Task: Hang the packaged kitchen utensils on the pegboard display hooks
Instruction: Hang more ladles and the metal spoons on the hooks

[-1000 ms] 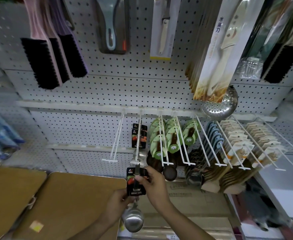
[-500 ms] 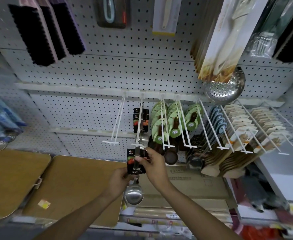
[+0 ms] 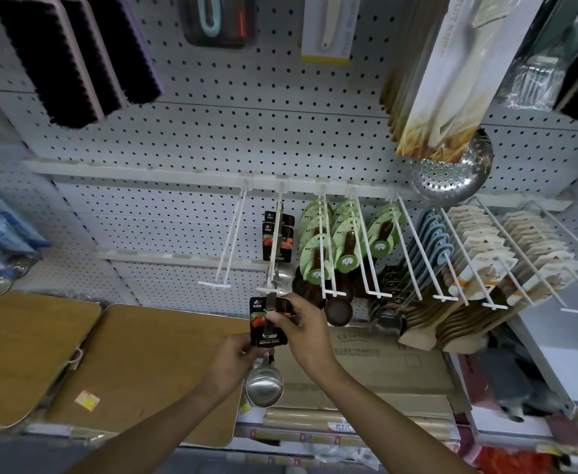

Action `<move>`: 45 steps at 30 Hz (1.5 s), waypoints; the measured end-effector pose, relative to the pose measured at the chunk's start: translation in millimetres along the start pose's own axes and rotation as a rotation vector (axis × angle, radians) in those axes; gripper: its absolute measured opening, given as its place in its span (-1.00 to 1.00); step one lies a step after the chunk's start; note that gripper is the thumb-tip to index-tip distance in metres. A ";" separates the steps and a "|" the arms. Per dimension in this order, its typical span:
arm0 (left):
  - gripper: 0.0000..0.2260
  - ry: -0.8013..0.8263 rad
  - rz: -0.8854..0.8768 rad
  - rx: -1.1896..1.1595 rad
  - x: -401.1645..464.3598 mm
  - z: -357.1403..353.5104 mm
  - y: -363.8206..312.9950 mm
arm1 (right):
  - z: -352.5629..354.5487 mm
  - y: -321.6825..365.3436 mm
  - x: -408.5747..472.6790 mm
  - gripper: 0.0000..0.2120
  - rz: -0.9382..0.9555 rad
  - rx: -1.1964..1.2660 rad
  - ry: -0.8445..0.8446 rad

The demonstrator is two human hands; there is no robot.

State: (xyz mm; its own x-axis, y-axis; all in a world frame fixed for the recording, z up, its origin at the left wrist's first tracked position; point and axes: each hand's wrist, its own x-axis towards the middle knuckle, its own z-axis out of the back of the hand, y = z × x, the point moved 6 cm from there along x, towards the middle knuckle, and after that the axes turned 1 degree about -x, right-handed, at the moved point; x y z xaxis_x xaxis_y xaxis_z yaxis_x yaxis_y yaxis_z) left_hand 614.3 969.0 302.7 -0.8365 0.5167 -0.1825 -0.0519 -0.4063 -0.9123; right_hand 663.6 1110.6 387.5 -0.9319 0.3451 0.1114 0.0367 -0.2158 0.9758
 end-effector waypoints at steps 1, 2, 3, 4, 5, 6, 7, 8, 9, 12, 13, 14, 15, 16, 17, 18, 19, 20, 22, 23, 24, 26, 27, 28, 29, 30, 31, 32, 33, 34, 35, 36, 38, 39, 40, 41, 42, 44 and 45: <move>-0.85 0.000 -0.002 0.005 1.7 0.9 1.6 | -0.5 0.0 0.8 -0.81 0.001 -0.016 0.001; -0.84 -0.001 -0.007 0.009 3.5 2.3 2.7 | -1.0 -0.6 1.7 -0.79 0.000 -0.036 0.001; -0.83 -0.001 -0.013 0.021 5.3 4.1 4.1 | -1.6 -1.8 2.2 -0.77 -0.004 -0.050 0.003; -0.83 0.001 -0.015 0.029 7.2 5.7 5.6 | -2.2 -3.9 2.5 -0.76 -0.009 -0.063 0.005; -0.83 0.005 -0.011 0.037 9.4 7.1 7.6 | -2.8 -5.8 2.5 -0.79 -0.014 -0.073 0.009; -0.84 0.010 -0.008 0.043 11.6 8.5 10.1 | -3.7 -7.9 2.5 -0.85 -0.015 -0.084 0.012; -0.84 0.019 -0.004 0.049 13.4 9.3 12.1 | -4.5 -10.0 2.6 -0.91 -0.013 -0.086 0.015; -0.84 0.027 -0.002 0.049 15.2 9.8 13.5 | -5.0 -11.9 2.6 -0.93 -0.012 -0.084 0.013; -0.86 0.030 -0.001 0.048 16.1 9.8 13.7 | -4.9 -13.9 3.0 -0.93 -0.015 -0.081 0.007; -0.87 0.030 0.004 0.034 16.8 8.0 14.6 | -4.4 -13.9 4.1 -0.91 -0.004 -0.091 -0.008; -0.86 0.038 0.009 0.023 15.9 6.8 15.9 | -4.5 -13.8 3.9 -0.91 0.000 -0.090 -0.006; -0.85 0.046 0.009 0.021 14.4 5.6 15.9 | -4.1 -14.4 3.6 -0.91 0.002 -0.088 -0.005; -0.83 0.055 0.006 0.020 13.3 4.5 16.4 | -3.8 -15.3 3.4 -0.91 0.001 -0.085 -0.006; -0.81 0.062 -0.002 0.018 11.3 3.1 14.9 | -3.2 -15.5 3.4 -0.91 0.003 -0.086 -0.007; -0.80 0.069 -0.009 0.008 9.5 1.3 12.7 | -2.7 -15.7 3.8 -0.90 0.006 -0.091 -0.009; -0.81 0.076 -0.013 -0.006 7.5 -0.8 10.2 | -2.7 -15.4 4.1 -0.90 0.011 -0.098 -0.010; -0.83 0.082 -0.014 -0.027 5.3 -3.5 7.2 | -2.6 -15.5 4.8 -0.90 0.011 -0.097 -0.017; -0.86 0.085 -0.012 -0.045 3.3 -5.6 5.1 | -2.3 -15.6 5.4 -0.89 0.006 -0.096 -0.028; -0.90 0.086 -0.012 -0.062 2.7 -8.0 2.9 | -1.0 -17.8 8.1 -0.82 -0.010 -0.087 -0.056; -0.90 0.083 -0.009 -0.063 4.1 -7.8 3.9 | -0.8 -19.3 10.0 -0.80 -0.015 -0.086 -0.061; -0.90 0.082 -0.006 -0.063 6.1 -7.6 4.1 | -0.6 -21.3 12.3 -0.82 -0.016 -0.093 -0.061; -0.90 0.059 0.008 -0.063 12.5 -5.8 3.3 | -0.8 -24.5 17.9 -0.89 -0.011 -0.102 -0.052; -0.89 0.043 0.018 -0.062 16.2 -4.6 2.6 | -0.8 -26.8 21.8 -0.90 -0.014 -0.103 -0.055; -0.89 0.029 0.025 -0.060 20.1 -3.8 1.4 | -1.3 -28.3 26.2 -0.90 -0.023 -0.100 -0.054; -0.88 0.016 0.032 -0.060 24.0 -2.9 0.4 | -2.2 -31.1 31.0 -0.91 -0.036 -0.088 -0.052; -0.88 0.007 0.039 -0.067 27.7 -2.4 -0.8 | -3.2 -32.3 35.7 -0.89 -0.054 -0.070 -0.049; -0.88 -0.004 0.049 -0.081 31.3 -2.0 -2.0 | -3.8 -33.9 40.4 -0.85 -0.072 -0.042 -0.050; -0.88 -0.017 0.061 -0.091 34.9 -0.8 -4.1 | -3.7 -35.5 45.5 -0.82 -0.092 -0.018 -0.054; -0.88 -0.028 0.077 -0.098 39.1 0.1 -5.6 | -3.1 -34.2 50.4 -0.82 -0.095 -0.003 -0.056; -0.89 -0.031 0.093 -0.101 43.4 0.6 -7.5 | -2.8 -32.9 55.7 -0.85 -0.087 -0.003 -0.059; -0.88 -0.033 0.101 -0.096 48.4 1.4 -9.0 | -2.4 -30.3 60.9 -0.89 -0.072 -0.010 -0.060; -0.86 -0.037 0.107 -0.088 53.4 2.8 -10.8 | -2.2 -26.4 65.6 -0.92 -0.058 -0.015 -0.064; -0.79 -0.055 0.114 -0.062 63.0 5.3 -16.4 | -0.9 -24.7 75.7 -0.87 -0.057 -0.014 -0.082; -0.76 -0.069 0.122 -0.048 67.1 6.8 -18.4 | -0.3 -26.7 81.0 -0.88 -0.059 -0.019 -0.088; -0.76 -0.079 0.132 -0.047 69.9 7.6 -21.4 | -0.1 -26.8 85.5 -0.91 -0.058 -0.035 -0.090; -0.78 -0.087 0.143 -0.046 73.1 8.5 -23.0 | -0.4 -29.4 90.3 -0.92 -0.058 -0.045 -0.092; -0.78 -0.096 0.143 -0.045 75.7 9.7 -25.3 | 0.0 -29.7 93.9 -0.90 -0.066 -0.056 -0.095; -0.74 -0.103 0.129 -0.013 82.4 12.6 -27.4 | 1.9 -26.7 100.2 -0.87 -0.059 -0.056 -0.108; -0.71 -0.105 0.123 0.013 86.1 14.2 -27.4 | 3.1 -25.3 103.0 -0.87 -0.046 -0.060 -0.114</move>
State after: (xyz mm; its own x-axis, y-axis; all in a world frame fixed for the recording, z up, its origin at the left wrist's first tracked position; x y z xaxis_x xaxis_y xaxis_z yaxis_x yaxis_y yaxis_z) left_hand 535.9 1013.9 317.2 -0.8893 0.3809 -0.2529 0.0481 -0.4722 -0.8802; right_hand 567.8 1154.4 374.9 -0.8851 0.4563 0.0912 -0.0294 -0.2505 0.9677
